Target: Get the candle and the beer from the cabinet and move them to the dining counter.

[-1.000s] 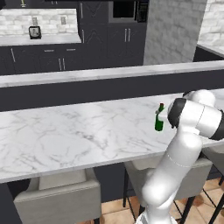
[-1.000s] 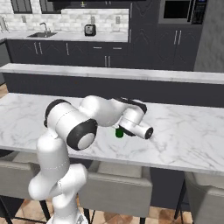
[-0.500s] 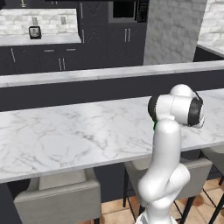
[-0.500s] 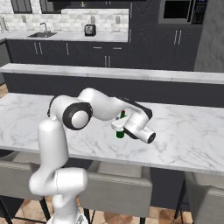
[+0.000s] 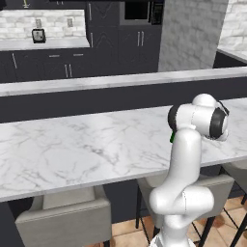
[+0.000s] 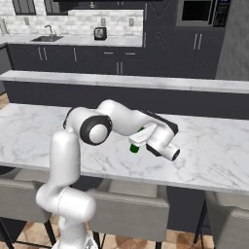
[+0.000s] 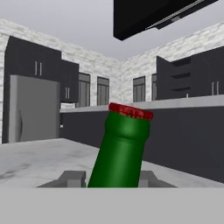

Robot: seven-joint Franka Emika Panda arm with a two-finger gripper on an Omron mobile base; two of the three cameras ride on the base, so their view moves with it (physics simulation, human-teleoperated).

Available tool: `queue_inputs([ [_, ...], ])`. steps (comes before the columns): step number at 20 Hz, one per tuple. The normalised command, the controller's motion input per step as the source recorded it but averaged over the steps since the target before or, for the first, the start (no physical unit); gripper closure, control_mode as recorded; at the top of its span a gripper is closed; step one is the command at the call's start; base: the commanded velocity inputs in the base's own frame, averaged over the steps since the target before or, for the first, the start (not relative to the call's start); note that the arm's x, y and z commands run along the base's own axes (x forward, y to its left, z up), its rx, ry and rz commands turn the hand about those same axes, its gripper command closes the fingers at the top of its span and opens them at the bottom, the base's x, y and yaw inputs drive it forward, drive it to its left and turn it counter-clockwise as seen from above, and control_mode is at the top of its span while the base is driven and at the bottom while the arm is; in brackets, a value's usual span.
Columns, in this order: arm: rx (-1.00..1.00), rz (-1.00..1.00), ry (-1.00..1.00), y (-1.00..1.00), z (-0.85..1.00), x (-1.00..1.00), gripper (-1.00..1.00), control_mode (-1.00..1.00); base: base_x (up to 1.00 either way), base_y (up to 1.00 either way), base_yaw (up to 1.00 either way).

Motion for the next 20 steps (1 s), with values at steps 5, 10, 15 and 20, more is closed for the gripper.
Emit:
queue_inputs([
  [5,-0.01,0.00,0.00,0.09,0.00,0.00,1.00,-1.00,0.00,0.00,0.00],
  [10,-0.01,0.00,0.00,0.13,0.00,0.00,1.00,-1.00,0.00,0.00,0.00],
  [15,-0.02,0.00,0.00,0.15,0.00,0.03,1.00,-1.00,0.00,0.00,0.00],
  [20,-0.03,0.00,0.00,0.17,0.00,0.03,1.00,-1.00,0.00,0.00,0.00],
])
